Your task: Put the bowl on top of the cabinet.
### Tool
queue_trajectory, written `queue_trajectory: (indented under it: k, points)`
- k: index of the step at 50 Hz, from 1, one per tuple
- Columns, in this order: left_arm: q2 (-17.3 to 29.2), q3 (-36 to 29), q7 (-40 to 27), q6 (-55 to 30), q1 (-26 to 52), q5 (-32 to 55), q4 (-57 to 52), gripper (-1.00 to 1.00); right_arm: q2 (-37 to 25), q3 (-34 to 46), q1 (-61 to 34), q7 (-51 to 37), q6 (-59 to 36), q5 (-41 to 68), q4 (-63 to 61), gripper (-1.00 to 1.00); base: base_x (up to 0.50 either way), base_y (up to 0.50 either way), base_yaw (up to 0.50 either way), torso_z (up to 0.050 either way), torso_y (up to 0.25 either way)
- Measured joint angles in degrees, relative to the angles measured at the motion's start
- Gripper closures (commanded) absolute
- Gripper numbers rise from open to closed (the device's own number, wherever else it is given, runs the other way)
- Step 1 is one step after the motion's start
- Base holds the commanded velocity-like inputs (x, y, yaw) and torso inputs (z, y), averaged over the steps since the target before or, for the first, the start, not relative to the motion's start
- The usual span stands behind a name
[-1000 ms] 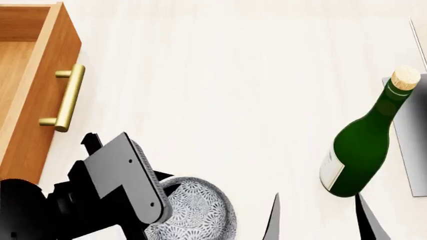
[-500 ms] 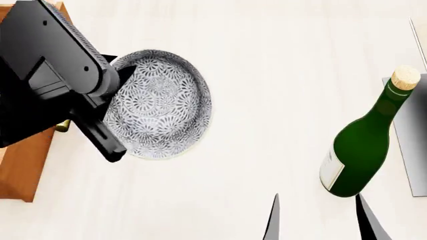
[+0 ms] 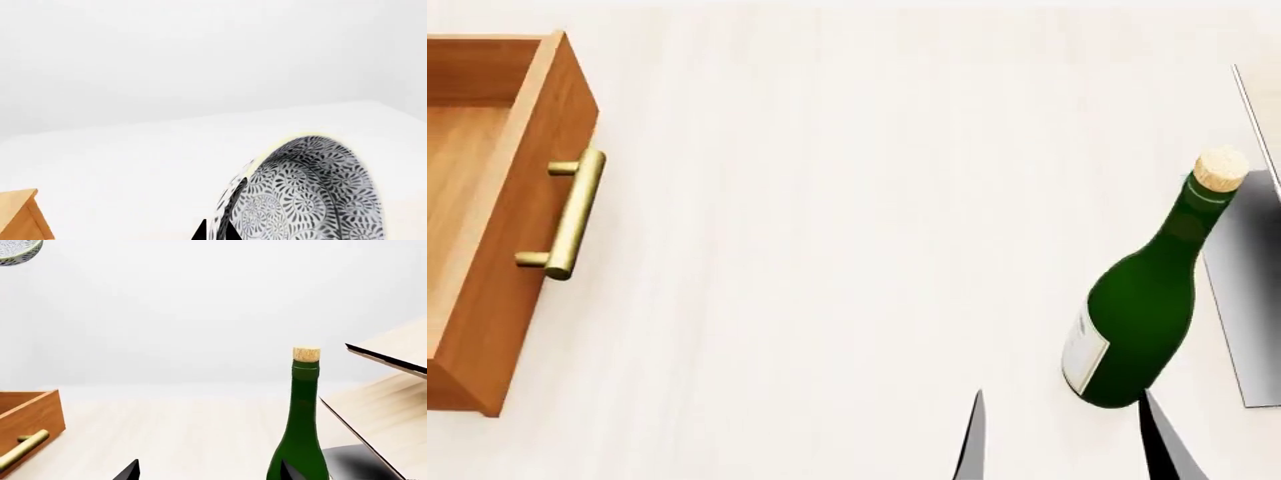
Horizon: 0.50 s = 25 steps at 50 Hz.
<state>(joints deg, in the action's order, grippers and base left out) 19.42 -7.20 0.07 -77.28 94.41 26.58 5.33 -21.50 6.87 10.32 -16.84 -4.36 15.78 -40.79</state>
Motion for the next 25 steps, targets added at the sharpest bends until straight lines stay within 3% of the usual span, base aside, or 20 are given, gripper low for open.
queue_trajectory:
  k: [25]
  points:
    - [4.6,12.4,-10.4,13.0,11.4,-8.6,25.7,1.0,-0.7,-0.6,-0.1,-0.9,-0.7,1.0,-0.6,-1.0,0.0,0.0,0.0,-0.023,0.25]
